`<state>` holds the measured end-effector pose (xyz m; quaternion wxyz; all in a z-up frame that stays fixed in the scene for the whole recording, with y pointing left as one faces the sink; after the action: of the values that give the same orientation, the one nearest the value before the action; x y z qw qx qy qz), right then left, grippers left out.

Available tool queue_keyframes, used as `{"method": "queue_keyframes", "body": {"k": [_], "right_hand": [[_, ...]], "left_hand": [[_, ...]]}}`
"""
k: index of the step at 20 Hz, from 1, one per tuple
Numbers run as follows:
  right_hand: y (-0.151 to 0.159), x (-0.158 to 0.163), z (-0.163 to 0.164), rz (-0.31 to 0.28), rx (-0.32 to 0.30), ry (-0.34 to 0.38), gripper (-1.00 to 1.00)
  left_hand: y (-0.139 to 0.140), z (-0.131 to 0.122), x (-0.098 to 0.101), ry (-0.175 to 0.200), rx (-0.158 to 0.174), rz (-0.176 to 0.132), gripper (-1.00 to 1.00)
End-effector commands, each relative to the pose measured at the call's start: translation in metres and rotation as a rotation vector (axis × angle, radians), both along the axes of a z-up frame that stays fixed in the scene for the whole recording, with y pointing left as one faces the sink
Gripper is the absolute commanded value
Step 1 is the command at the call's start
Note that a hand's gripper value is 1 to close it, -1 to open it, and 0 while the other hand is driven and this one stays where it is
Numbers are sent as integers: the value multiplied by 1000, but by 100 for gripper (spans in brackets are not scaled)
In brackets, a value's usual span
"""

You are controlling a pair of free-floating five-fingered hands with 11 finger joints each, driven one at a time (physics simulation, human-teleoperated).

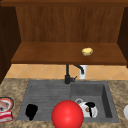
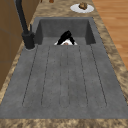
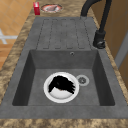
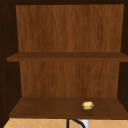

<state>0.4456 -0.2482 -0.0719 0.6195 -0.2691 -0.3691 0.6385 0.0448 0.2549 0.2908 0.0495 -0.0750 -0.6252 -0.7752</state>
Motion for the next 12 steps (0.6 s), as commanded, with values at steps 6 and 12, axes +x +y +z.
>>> {"method": "queue_keyframes", "body": {"k": [6, 12], "right_hand": [[-1, 18, -9, 6, 8, 73, -100], [9, 15, -8, 3, -14, 21, 100]], "left_hand": [[0, 0, 0, 0, 0, 0, 0], [0, 0, 0, 0, 0, 0, 0]]}}
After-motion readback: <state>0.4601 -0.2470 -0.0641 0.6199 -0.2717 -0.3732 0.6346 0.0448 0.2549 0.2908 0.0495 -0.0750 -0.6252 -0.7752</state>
